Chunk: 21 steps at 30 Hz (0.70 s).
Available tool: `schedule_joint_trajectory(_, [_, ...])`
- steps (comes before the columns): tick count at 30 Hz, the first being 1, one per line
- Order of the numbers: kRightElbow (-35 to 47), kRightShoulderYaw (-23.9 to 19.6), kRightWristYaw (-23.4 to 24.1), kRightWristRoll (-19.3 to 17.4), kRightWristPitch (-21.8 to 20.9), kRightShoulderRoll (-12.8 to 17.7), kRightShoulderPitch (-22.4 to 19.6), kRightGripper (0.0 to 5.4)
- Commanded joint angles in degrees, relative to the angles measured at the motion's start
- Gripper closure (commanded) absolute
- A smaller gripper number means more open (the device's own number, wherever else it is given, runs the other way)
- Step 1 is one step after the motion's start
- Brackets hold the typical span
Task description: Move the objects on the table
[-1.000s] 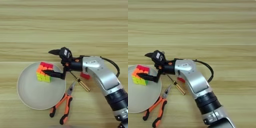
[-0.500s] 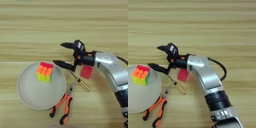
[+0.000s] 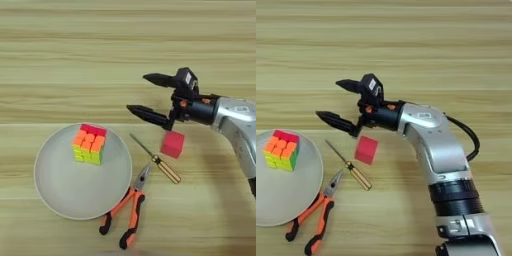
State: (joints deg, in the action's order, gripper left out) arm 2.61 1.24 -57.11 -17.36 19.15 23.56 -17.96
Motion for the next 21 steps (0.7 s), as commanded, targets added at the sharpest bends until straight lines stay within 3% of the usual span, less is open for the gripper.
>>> schedule_joint_trajectory(1, [1.3, -3.6, 0.4, -1.6, -2.4, 3.0, -4.0, 0.04])
schedule_joint_trajectory(15, [-5.1, -8.0, -0.7, -1.5, -5.9, 7.2, -4.5, 0.04])
schedule_joint_trajectory(21, [-8.5, -8.8, -3.6, -1.4, -6.7, 10.0, -3.3, 0.04])
